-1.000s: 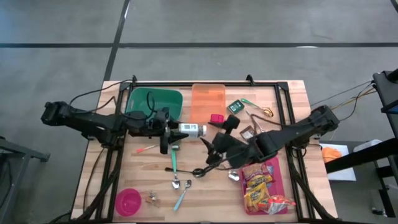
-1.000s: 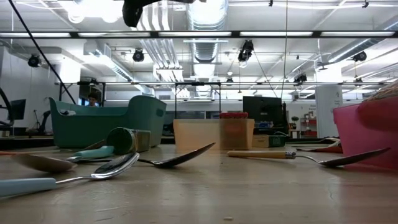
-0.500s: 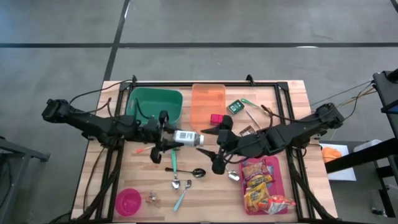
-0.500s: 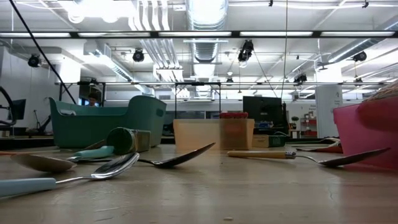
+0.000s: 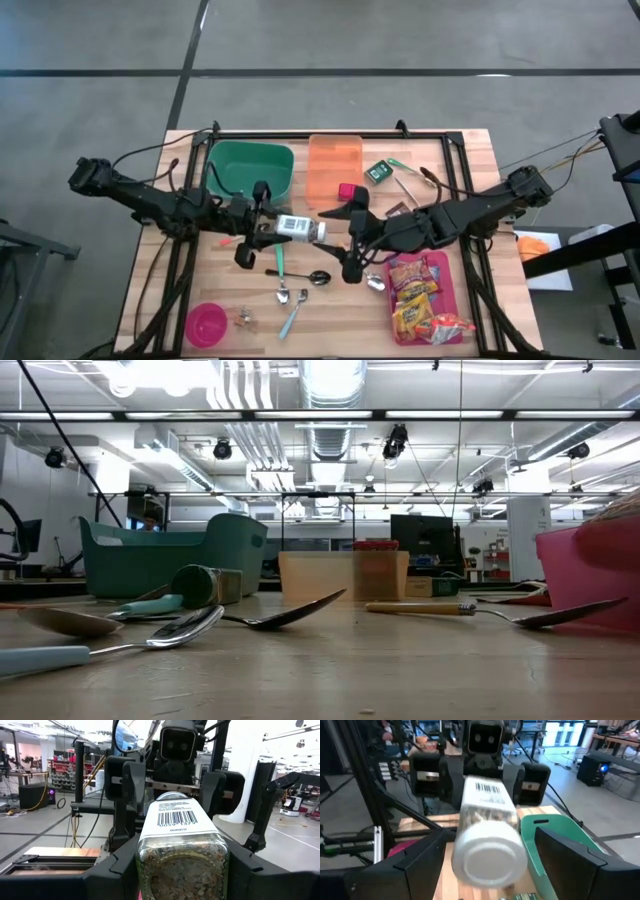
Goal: Pick & Place Food Item
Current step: Put the white seasoning bottle into the orange bin
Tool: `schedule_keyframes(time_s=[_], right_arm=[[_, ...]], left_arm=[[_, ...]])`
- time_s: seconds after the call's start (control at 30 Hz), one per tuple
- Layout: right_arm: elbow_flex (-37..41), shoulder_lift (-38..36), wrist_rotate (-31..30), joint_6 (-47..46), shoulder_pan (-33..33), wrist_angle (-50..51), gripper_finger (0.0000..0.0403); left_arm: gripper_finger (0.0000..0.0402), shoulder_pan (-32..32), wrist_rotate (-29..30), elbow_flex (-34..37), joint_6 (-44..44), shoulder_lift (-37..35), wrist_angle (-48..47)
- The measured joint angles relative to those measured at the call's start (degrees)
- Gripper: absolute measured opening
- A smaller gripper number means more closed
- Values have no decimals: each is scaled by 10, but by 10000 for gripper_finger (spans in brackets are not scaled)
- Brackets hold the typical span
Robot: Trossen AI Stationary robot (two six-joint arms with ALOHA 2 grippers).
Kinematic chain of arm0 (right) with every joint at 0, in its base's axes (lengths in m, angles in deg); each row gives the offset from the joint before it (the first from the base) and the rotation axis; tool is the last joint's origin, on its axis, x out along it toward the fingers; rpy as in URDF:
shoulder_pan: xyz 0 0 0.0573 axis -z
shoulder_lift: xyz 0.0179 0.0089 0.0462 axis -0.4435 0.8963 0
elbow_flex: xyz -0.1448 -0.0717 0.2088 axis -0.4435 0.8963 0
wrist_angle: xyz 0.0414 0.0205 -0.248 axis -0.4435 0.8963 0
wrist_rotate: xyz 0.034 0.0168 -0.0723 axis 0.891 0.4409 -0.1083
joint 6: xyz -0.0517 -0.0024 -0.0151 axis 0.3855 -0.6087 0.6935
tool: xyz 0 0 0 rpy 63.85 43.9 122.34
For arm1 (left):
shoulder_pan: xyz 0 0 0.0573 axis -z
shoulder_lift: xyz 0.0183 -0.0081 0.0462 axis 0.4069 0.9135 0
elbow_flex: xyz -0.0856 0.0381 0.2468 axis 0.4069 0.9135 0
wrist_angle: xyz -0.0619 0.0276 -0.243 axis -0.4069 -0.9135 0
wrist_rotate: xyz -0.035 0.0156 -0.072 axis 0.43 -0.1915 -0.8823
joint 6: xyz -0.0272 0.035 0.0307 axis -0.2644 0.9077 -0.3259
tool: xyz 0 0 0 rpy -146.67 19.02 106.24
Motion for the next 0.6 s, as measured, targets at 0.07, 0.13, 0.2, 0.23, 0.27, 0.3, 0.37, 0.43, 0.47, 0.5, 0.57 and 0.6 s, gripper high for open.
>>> schedule_keyframes(time_s=[0.07, 0.13, 0.2, 0.23, 0.27, 0.3, 0.37, 0.43, 0.47, 0.5, 0.57, 0.6], right_arm=[[0, 0, 1, 1, 1, -10, 301], [0, 0, 3, 3, 1, -13, 301], [0, 0, 4, 5, 1, -12, 301], [0, 0, 4, 4, 1, -12, 301], [0, 0, 4, 4, 1, -12, 301], [0, 0, 4, 4, 1, -12, 301], [0, 4, 4, 3, 2, -14, 301], [0, 8, 5, 2, 3, -14, 301], [0, 10, 8, 3, 4, -17, 301], [0, 11, 14, 5, 5, -20, 301], [0, 14, 17, 9, 6, -27, 301], [0, 14, 16, 12, 6, -31, 300]], left_arm=[[185, 0, 0, 0, 1, 0, 0], [185, 0, 0, 0, 2, 0, 0], [185, 0, 0, 0, 2, 0, 0], [185, 0, 0, 0, 2, 0, 0], [185, 0, 0, 0, 3, 0, 1], [185, 0, 0, 0, 7, 0, 3], [185, 1, 0, 0, 11, 1, 7], [185, 1, 0, 0, 13, 9, 27], [185, 1, 0, 0, 15, 14, 34], [185, 1, -1, 0, 15, 19, 40], [185, 1, -2, 0, 19, 28, 47], [185, 1, -2, 0, 22, 29, 47]])
